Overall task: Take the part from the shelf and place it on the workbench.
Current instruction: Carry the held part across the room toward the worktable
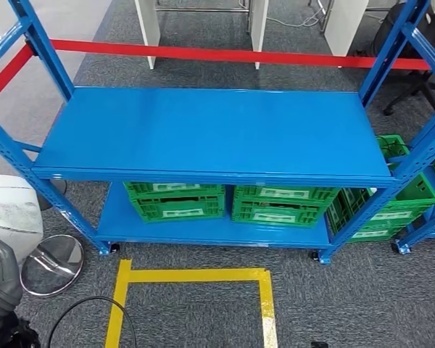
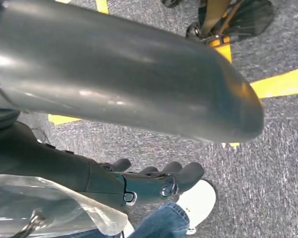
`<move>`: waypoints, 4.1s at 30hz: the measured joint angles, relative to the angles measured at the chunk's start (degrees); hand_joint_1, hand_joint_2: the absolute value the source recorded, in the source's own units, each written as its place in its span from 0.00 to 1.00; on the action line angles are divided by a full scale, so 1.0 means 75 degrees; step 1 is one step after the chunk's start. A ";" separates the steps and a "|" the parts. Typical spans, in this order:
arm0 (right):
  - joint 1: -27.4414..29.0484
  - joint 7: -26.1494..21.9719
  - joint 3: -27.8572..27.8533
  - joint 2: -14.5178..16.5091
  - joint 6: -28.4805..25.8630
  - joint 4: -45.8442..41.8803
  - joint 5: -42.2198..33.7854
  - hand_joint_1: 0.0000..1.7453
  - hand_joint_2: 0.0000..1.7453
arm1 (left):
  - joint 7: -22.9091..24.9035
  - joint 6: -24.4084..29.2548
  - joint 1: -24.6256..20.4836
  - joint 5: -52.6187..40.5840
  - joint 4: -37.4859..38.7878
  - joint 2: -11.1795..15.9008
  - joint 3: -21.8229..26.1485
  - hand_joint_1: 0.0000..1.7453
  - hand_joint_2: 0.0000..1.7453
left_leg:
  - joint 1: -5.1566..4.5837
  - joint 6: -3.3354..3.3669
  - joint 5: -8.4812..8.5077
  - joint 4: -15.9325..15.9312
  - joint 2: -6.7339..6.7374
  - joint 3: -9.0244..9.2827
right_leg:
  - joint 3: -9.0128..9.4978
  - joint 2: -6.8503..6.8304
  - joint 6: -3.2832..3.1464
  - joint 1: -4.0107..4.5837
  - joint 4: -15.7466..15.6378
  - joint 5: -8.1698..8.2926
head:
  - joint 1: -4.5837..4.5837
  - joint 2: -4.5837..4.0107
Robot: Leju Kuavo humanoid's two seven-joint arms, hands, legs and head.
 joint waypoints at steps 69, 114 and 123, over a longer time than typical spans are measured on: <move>0.0029 -0.0251 0.0007 0.0015 0.1143 0.0190 0.0369 0.00 0.00 | -0.0134 0.0628 0.0030 -0.0589 0.0058 -0.0057 0.0047 1.00 1.00 | -0.0062 0.0420 0.0593 -0.0075 -0.0123 -0.0756 | -0.0186 0.0076 0.0019 0.0075 0.1926 -0.1731 | 0.0102 0.0000; 0.0089 -0.0353 0.0101 -0.0026 0.1190 0.0259 0.0788 0.00 0.00 | -0.0991 0.0682 0.0023 -0.0790 0.0060 -0.0757 0.0855 1.00 1.00 | -0.0030 -0.0075 -0.0257 0.2003 -0.0090 -0.1818 | 0.0677 -0.0091 -0.0227 -0.0047 -0.0193 -0.0495 | -0.0065 0.0000; 0.0048 -0.0356 0.0099 -0.0029 0.1201 0.0260 0.0796 0.00 0.00 | -0.0984 0.0682 0.0019 -0.0850 0.0069 -0.0782 0.0874 1.00 1.00 | -0.0096 0.0139 0.0542 0.0038 0.0423 -0.0705 | 0.0741 -0.0875 -0.0018 0.0027 -0.0182 -0.0574 | -0.0053 0.0000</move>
